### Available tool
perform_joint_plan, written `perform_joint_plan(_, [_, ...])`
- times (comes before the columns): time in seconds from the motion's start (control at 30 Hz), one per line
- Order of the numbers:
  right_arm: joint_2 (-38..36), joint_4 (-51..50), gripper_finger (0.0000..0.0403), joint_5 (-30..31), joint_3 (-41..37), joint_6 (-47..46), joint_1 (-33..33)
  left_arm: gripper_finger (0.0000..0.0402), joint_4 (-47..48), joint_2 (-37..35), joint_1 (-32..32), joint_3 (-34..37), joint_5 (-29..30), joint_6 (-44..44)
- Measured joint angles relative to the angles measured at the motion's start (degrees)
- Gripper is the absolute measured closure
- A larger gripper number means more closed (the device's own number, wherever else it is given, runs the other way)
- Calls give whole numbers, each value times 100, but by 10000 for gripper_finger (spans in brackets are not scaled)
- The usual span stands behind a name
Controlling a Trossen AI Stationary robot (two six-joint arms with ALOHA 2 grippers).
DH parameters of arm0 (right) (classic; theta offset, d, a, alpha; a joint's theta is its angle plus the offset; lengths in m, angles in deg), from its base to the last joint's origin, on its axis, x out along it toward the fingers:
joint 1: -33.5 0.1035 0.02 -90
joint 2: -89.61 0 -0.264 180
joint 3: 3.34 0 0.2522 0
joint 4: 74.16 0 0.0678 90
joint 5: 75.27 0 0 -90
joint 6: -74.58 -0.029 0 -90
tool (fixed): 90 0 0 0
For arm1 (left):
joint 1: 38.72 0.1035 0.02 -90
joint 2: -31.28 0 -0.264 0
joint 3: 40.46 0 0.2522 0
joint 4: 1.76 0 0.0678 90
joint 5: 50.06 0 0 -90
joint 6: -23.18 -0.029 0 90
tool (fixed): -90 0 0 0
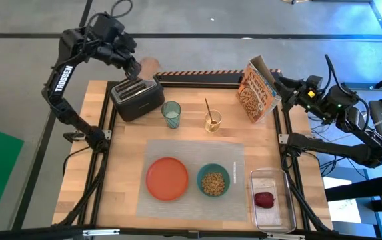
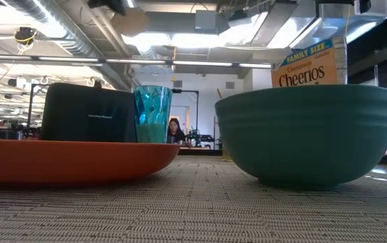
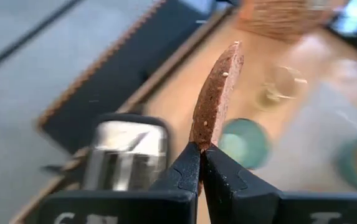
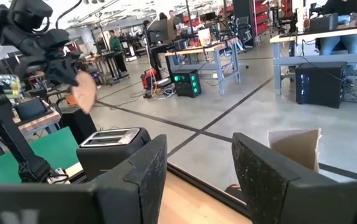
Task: Arrange a breakfast setting
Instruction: Put the toasted bread on the orange plate
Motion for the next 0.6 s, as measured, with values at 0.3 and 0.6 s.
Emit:
perform_joint_plan(0.3, [0, 5, 233, -250, 0, -196, 0, 397, -175, 2, -1540, 629, -1016, 452])
perform_joint_plan(0.6, [-2, 177, 233, -568, 0, -324, 0, 397, -1255, 4, -3484, 2793, -1318, 1589])
